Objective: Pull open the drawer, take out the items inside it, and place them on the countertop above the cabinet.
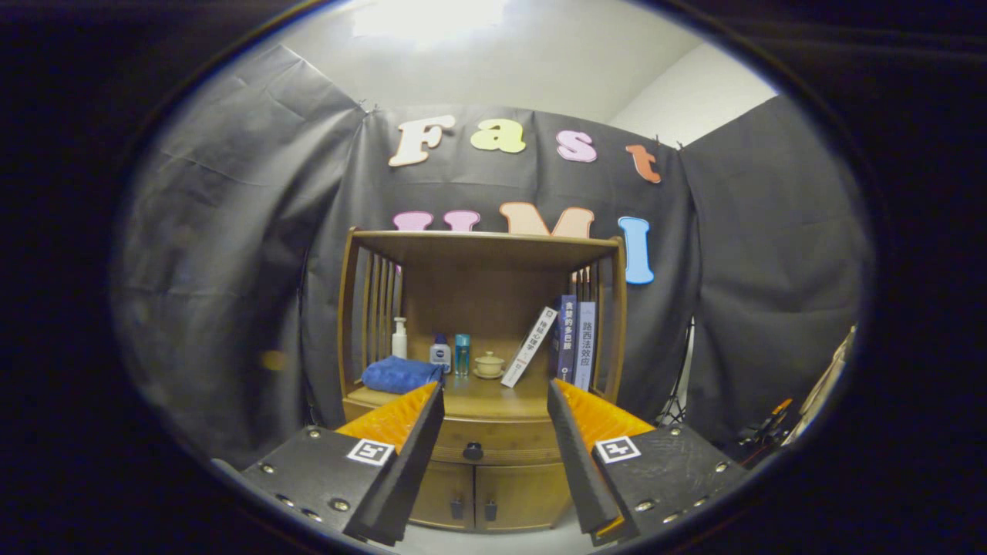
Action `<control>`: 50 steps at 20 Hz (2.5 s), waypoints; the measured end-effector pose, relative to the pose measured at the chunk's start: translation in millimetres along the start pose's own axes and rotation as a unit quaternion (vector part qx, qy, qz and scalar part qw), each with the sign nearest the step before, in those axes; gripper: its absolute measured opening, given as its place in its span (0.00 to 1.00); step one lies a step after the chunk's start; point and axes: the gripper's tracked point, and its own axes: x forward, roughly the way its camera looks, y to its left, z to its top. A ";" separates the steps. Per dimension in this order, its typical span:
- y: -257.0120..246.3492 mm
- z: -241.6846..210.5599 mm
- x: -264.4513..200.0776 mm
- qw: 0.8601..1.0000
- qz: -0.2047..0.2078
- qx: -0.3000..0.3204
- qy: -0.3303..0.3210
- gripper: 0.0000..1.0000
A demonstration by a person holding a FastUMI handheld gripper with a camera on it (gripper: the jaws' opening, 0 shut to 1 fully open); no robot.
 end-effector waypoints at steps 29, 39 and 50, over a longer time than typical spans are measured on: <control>50.8 -91.0 124.5 0.999 -0.012 0.015 0.037 0.80; 75.6 -156.4 169.2 0.996 0.025 0.048 0.072 0.80; 57.1 -261.8 203.2 0.984 0.004 0.042 0.173 0.80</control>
